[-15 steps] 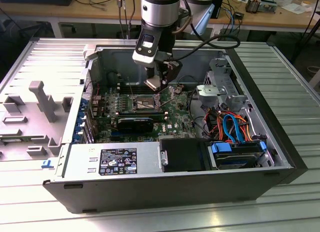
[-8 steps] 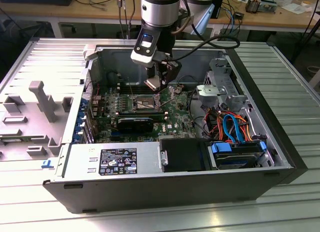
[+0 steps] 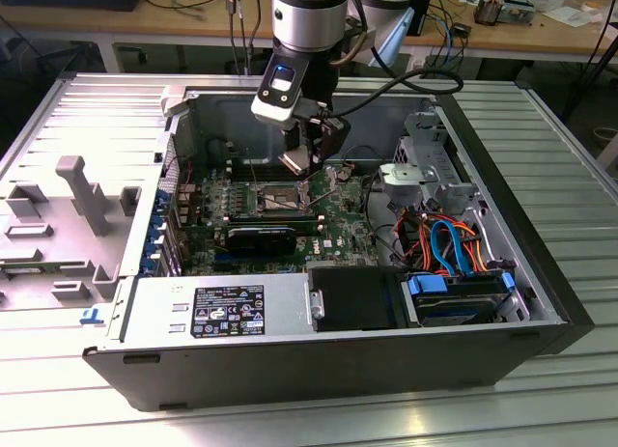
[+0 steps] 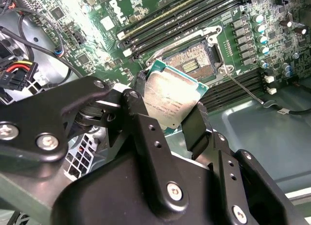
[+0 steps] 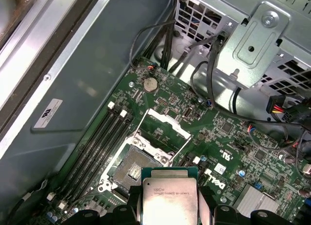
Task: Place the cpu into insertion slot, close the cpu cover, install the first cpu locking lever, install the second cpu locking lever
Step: 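Place the cpu into insertion slot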
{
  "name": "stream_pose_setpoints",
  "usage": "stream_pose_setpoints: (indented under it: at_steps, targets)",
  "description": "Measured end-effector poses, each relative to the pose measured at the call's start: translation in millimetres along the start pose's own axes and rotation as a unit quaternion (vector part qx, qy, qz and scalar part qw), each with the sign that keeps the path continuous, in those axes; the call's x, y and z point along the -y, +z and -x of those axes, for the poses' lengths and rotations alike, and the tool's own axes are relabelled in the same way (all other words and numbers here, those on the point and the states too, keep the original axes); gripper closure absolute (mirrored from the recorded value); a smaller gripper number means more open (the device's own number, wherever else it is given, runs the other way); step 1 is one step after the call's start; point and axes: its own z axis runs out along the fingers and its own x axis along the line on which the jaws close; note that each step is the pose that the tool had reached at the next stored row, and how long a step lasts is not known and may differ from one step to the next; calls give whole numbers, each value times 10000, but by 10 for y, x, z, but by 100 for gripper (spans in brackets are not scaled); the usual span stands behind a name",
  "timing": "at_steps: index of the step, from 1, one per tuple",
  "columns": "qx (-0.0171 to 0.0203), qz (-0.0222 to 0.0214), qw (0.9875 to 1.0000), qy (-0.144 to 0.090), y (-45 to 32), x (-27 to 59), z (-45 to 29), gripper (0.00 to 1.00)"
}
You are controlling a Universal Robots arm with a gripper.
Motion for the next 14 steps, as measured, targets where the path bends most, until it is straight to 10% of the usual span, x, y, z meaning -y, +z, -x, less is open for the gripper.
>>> stream_pose_setpoints:
  at_steps: [14]
  targets:
    - [1,1,10000,51,0,1,0,45]
